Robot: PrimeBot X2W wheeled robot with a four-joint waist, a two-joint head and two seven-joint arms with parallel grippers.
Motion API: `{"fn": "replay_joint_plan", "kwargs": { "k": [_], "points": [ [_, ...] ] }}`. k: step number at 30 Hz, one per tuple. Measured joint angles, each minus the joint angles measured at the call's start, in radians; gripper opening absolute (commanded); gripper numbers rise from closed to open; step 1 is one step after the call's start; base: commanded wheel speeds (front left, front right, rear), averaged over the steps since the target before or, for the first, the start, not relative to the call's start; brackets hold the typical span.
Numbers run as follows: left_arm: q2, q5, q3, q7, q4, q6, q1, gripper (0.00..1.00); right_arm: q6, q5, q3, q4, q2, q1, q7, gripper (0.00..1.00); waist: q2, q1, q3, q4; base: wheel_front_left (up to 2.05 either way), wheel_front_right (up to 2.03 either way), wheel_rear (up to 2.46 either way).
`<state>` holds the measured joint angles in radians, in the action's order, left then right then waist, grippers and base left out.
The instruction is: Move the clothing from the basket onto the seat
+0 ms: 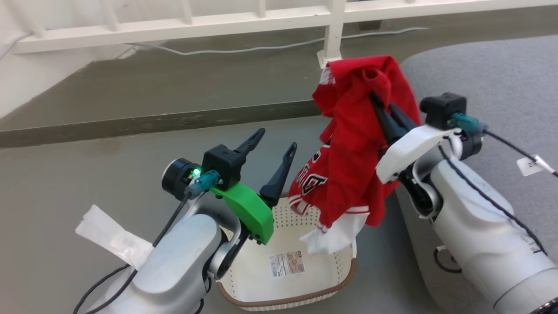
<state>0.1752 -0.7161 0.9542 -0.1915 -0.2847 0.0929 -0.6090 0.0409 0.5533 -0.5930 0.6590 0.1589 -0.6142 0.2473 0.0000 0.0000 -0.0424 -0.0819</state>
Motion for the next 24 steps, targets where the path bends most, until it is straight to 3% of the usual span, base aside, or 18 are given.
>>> {"fn": "replay_joint_plan", "kwargs": {
  "k": [6,24],
  "points": [
    [0.003,0.01,0.025,0.002,0.047,0.004,0.018,1.0,-0.011,-0.009,0.042,-0.025,0.028,-0.016,0.0,0.0,0.0,0.0,-0.027,-0.044,0.0,0.0,0.0],
    [0.074,0.091,0.049,0.052,0.15,0.014,0.021,1.0,-0.034,-0.012,0.187,-0.11,0.029,-0.029,0.002,0.0,0.0,0.0,-0.131,-0.207,0.0,0.0,0.0]
  ]
}}
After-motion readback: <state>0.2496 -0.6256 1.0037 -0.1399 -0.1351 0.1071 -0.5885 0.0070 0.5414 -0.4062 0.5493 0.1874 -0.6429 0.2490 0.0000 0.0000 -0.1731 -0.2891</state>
